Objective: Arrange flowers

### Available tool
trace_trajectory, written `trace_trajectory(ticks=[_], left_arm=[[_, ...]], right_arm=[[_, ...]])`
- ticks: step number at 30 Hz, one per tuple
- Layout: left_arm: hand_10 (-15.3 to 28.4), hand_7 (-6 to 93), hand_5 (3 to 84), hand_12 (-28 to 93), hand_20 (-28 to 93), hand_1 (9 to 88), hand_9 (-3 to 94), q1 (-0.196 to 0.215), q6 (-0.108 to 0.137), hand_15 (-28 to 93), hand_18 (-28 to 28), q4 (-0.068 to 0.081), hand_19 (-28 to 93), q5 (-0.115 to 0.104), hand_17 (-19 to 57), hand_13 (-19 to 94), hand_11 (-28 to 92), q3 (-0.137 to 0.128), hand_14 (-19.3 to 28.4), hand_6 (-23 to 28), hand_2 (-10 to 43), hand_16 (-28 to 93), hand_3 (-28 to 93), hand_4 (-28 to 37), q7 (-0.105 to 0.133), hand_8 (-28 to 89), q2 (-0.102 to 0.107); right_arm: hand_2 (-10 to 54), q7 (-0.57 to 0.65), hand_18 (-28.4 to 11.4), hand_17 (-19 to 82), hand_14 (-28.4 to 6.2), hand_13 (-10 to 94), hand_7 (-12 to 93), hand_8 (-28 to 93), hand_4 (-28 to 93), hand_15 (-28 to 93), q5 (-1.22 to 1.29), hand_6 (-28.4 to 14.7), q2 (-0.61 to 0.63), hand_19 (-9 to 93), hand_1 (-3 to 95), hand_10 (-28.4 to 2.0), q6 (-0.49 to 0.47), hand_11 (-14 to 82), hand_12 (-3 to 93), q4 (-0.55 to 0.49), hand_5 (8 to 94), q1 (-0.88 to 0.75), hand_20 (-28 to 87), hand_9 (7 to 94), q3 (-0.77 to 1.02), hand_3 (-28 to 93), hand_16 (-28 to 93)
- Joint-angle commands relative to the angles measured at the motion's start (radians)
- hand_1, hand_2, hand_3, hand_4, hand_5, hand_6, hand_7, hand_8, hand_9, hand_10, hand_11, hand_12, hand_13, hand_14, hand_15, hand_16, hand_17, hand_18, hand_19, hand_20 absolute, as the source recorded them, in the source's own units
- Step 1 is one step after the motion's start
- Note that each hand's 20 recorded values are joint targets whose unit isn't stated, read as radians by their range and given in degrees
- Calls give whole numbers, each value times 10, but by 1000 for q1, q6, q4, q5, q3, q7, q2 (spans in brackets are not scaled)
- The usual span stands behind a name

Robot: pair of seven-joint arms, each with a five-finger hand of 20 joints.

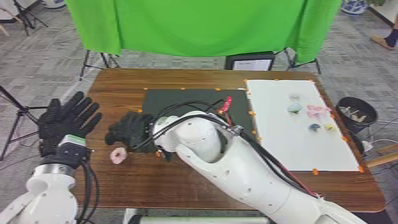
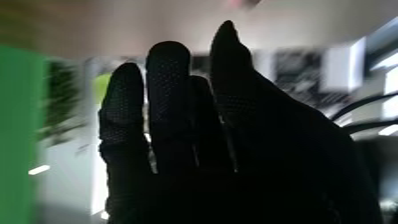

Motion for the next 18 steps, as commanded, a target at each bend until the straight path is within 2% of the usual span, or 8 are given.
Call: trace_trajectory(ticks=[1, 5, 8, 10, 14, 18], left_arm=[[170, 119, 485, 124, 103, 228, 402, -8, 11, 384, 166, -4, 389, 0, -59, 279, 203, -5, 172, 110, 169, -71, 727, -283, -18, -71, -2], [171, 119, 485, 124, 103, 227, 402, -12, 14, 384, 166, -3, 389, -1, -59, 279, 204, -1, 172, 110, 170, -71, 729, -283, -19, -72, 1], [169, 120, 485, 124, 103, 226, 403, -12, 12, 384, 166, -2, 390, 3, -59, 279, 204, -1, 172, 109, 170, -71, 730, -283, -26, -72, -7], [170, 120, 485, 124, 103, 227, 403, -11, 13, 384, 166, -2, 390, 7, -59, 280, 205, -4, 172, 109, 169, -71, 732, -283, -31, -72, -9], [170, 121, 486, 123, 103, 231, 403, -5, 9, 385, 166, -2, 391, 4, -59, 280, 204, -8, 172, 110, 166, -72, 735, -283, -17, -73, -5], [170, 122, 486, 124, 102, 234, 403, -2, 5, 386, 166, -4, 390, 4, -59, 280, 205, -8, 172, 110, 164, -72, 735, -283, -16, -73, -5]], right_arm=[[78, -9, -176, 278, -73, 520, 246, -181, -257, 675, -115, 46, -31, 758, 536, -75, -32, 102, 99, -4, 345, -21, 411, 331, -67, 802, 328], [90, 29, -181, 280, -77, 523, 250, -184, -247, 694, -159, 52, -33, 754, 520, -80, -32, 107, 89, 0, 330, -25, 418, 309, -94, 801, 319], [100, 47, -185, 281, -80, 522, 248, -185, -248, 698, -181, 48, -34, 757, 511, -84, -40, 109, 87, 13, 330, -31, 420, 307, -99, 797, 316], [111, 39, -185, 282, -84, 522, 239, -184, -254, 702, -199, 31, -28, 758, 512, -86, -41, 114, 87, 18, 353, -29, 420, 316, -102, 793, 310], [124, 71, -185, 285, -86, 524, 210, -171, -261, 706, -192, -8, -9, 757, 517, -84, -45, 119, 90, 19, 402, -9, 419, 344, -123, 790, 302], [129, 146, -188, 287, -90, 529, 199, -161, -260, 704, -150, -17, 4, 758, 515, -87, -49, 116, 92, 28, 424, 18, 421, 360, -134, 790, 301]])
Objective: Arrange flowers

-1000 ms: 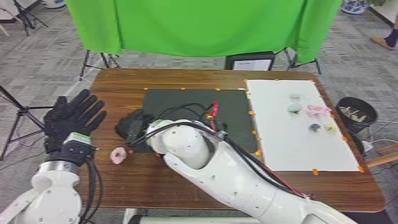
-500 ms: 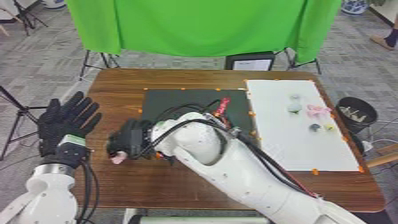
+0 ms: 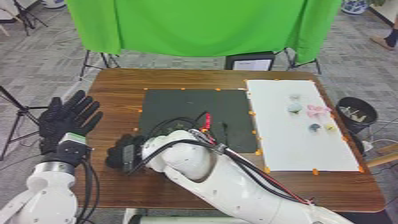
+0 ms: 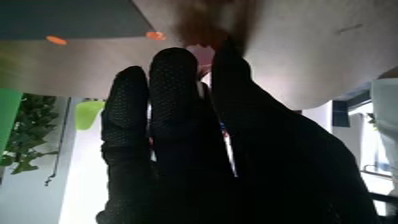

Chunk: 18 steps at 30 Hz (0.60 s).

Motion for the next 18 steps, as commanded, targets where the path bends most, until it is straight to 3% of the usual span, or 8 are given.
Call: trace_trajectory(ticks=[1, 13, 15, 18], left_arm=[[170, 122, 486, 124, 102, 234, 403, 12, 1, 386, 166, -5, 390, 4, -58, 280, 205, -7, 172, 110, 163, -72, 736, -283, 4, -72, -5], [170, 121, 486, 124, 102, 236, 403, 25, -14, 386, 166, -7, 391, 4, -59, 280, 206, -11, 172, 110, 161, -72, 736, -283, 7, -73, -4], [170, 121, 485, 123, 102, 236, 403, 9, -11, 385, 166, -2, 391, -2, -59, 280, 206, 0, 173, 110, 161, -72, 736, -283, 6, -72, -3], [170, 121, 485, 123, 102, 237, 404, 28, -16, 385, 166, -7, 391, -3, -59, 280, 206, -8, 173, 110, 161, -72, 736, -283, 11, -72, -6]], right_arm=[[131, 115, -190, 289, -92, 533, 196, -160, -259, 704, -47, -20, 30, 759, 511, -89, -4, 116, 93, 13, 427, 52, 421, 365, -28, 792, 300], [142, 220, -205, 294, -107, 545, 183, -150, -257, 708, -4, -31, 55, 770, 481, -95, -14, 117, 94, 33, 457, 89, 421, 376, -39, 803, 291], [143, 248, -206, 294, -110, 544, 183, -150, -255, 710, 16, -30, 54, 771, 469, -95, -18, 118, 94, 36, 460, 94, 420, 375, -37, 805, 287], [143, 295, -210, 295, -114, 543, 184, -150, -256, 711, 25, -28, 62, 772, 461, -98, -7, 116, 93, 23, 458, 100, 419, 371, -52, 807, 280]])
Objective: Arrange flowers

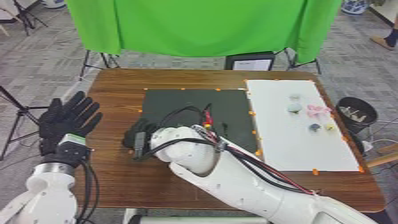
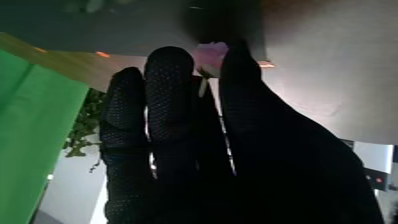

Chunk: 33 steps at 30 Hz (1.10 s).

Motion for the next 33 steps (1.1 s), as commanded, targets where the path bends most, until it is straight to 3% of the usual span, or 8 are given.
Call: trace_trajectory(ticks=[1, 4, 17, 20, 22, 25, 30, 33], left_arm=[[171, 121, 484, 123, 102, 237, 404, 13, -11, 384, 166, -5, 391, -9, -59, 279, 206, -3, 173, 109, 161, -72, 736, -283, 7, -72, -6], [170, 121, 484, 124, 102, 237, 403, 18, -12, 384, 166, -8, 390, -16, -59, 279, 206, -4, 172, 109, 160, -71, 736, -283, 16, -72, -2], [169, 122, 484, 124, 102, 239, 403, 76, -16, 384, 167, -23, 391, -39, -59, 280, 206, -46, 172, 109, 159, -71, 737, -283, 25, -72, -11], [169, 122, 484, 124, 102, 239, 404, 86, -15, 385, 167, -25, 391, -37, -59, 280, 205, -51, 172, 109, 159, -71, 737, -283, 27, -72, -15], [169, 122, 485, 124, 102, 239, 404, 78, -19, 385, 167, -19, 392, -33, -59, 280, 205, -44, 172, 109, 159, -71, 736, -283, 21, -72, -27], [169, 122, 485, 124, 102, 239, 403, 78, -25, 385, 167, -15, 391, -24, -59, 280, 205, -39, 172, 110, 159, -71, 736, -283, 9, -73, -40], [169, 121, 484, 124, 102, 239, 403, 99, -27, 384, 166, -21, 390, -32, -59, 280, 204, -50, 172, 109, 159, -71, 736, -283, 24, -73, -39], [169, 121, 484, 124, 101, 239, 403, 87, -32, 384, 166, -19, 389, -24, -58, 280, 203, -39, 172, 109, 159, -71, 736, -283, 10, -72, -49]], right_arm=[[144, 98, -213, 295, -118, 543, 186, -150, -253, 713, 21, -27, 22, 774, 452, -106, -12, 117, 94, -3, 457, 39, 419, 369, -13, 811, 275], [148, 95, -225, 296, -134, 544, 180, -146, -232, 737, 43, -38, 19, 781, 398, -134, -48, 114, 95, -8, 466, 41, 410, 368, -3, 820, 216], [131, 86, -231, 289, -145, 530, 172, -141, -231, 742, 53, -48, 24, 779, 367, -150, -107, 105, 92, -38, 508, 29, 399, 347, 15, 821, 189], [119, 86, -233, 289, -146, 529, 189, -138, -229, 743, 116, -27, 20, 782, 361, -153, -63, 107, 93, -59, 452, 0, 396, 339, 68, 832, 184], [101, 140, -233, 289, -145, 529, 215, -157, -232, 745, 232, 0, 19, 784, 367, -153, -75, 107, 94, -86, 401, -19, 393, 332, 118, 843, 180], [92, 190, -235, 289, -146, 530, 216, -161, -230, 746, 317, 5, 47, 786, 365, -157, -14, 108, 95, -130, 348, -51, 391, 318, 193, 850, 180], [60, 260, -234, 285, -150, 523, 196, -152, -225, 749, 407, -19, 103, 785, 366, -163, 12, 103, 96, -177, 363, -60, 392, 310, 280, 858, 180], [46, 331, -235, 283, -153, 516, 190, -144, -226, 748, 458, -24, 178, 783, 363, -165, 61, 96, 97, -231, 368, -81, 392, 305, 335, 858, 179]])
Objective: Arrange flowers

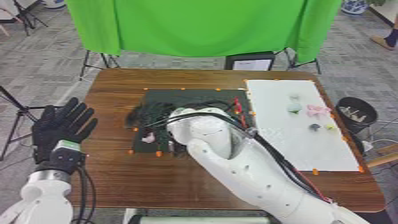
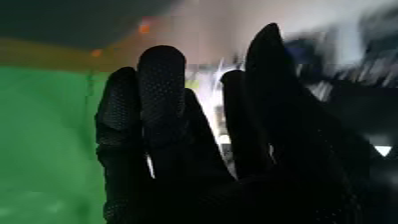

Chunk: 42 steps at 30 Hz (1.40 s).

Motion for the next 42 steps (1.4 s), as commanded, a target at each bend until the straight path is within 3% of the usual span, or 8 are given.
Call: trace_trajectory(ticks=[1, 7, 11, 15, 24, 29, 33, 42], left_arm=[[168, 121, 484, 124, 101, 239, 403, 15, -24, 383, 166, -4, 389, 6, -58, 279, 203, 5, 172, 109, 159, -71, 736, -283, -14, -73, -19], [168, 119, 483, 123, 101, 239, 402, 2, -37, 381, 166, -6, 388, 30, -58, 279, 201, 16, 172, 109, 159, -71, 733, -283, -17, -73, -18], [151, 115, 484, 117, 101, 240, 414, 10, -44, 368, 167, -6, 387, 25, -58, 286, 192, 16, 168, 104, 159, -75, 732, -283, -3, -74, -21], [147, 115, 487, 115, 102, 239, 422, 11, -46, 361, 167, -4, 387, 20, -59, 292, 192, 1, 167, 102, 159, -75, 733, -283, 8, -74, -14], [153, 115, 487, 118, 103, 251, 419, 9, -46, 364, 167, -2, 387, 24, -58, 294, 194, -5, 167, 102, 164, -71, 730, -283, 2, -73, -12], [154, 116, 487, 120, 103, 250, 417, 28, -39, 369, 167, -8, 389, 22, -59, 293, 196, -16, 168, 104, 164, -71, 729, -283, 3, -72, -18], [155, 116, 486, 121, 103, 248, 415, 36, -66, 373, 167, -9, 390, 37, -59, 291, 197, -15, 169, 105, 163, -71, 730, -283, -12, -72, -24], [158, 118, 481, 124, 101, 244, 407, 46, -49, 371, 166, -15, 387, 34, -58, 286, 199, -7, 168, 107, 156, -70, 731, -283, -17, -71, -33]], right_arm=[[43, 99, -235, 283, -153, 516, 190, -144, -226, 748, 24, -24, 159, 783, 362, -166, 75, 96, 98, -94, 370, -6, 392, 306, 138, 859, 179], [18, 351, -237, 286, -153, 530, 165, -134, -241, 732, 259, -37, 319, 782, 359, -150, 159, 99, 105, -215, 431, -171, 396, 400, 410, 838, 173], [41, 424, -237, 301, -148, 573, 140, -124, -235, 632, 243, -53, 422, 786, 355, -140, 191, 105, 105, -280, 483, -306, 392, 464, 555, 823, 166], [-18, 567, -244, 301, -154, 575, 131, -117, -235, 603, 269, -45, 503, 793, 336, -125, 168, 98, 105, -333, 464, -427, 394, 447, 662, 785, 176], [-95, 605, -241, 317, -139, 596, 142, -121, -274, 606, 236, -40, 595, 819, 450, -107, 141, 108, 106, -375, 464, -724, 399, 454, 869, 790, 190], [-95, 597, -239, 310, -132, 588, 141, -126, -282, 601, 264, -32, 582, 811, 482, -102, 16, 102, 103, -359, 446, -707, 397, 440, 873, 774, 205], [-95, 588, -241, 295, -134, 573, 129, -122, -282, 602, 273, -30, 575, 794, 497, -99, -33, 91, 98, -335, 410, -684, 402, 409, 869, 759, 203], [-88, 569, -236, 309, -129, 578, 146, -128, -283, 617, 208, -43, 587, 799, 491, -124, 153, 107, 91, -295, 395, -696, 405, 379, 838, 767, 208]])
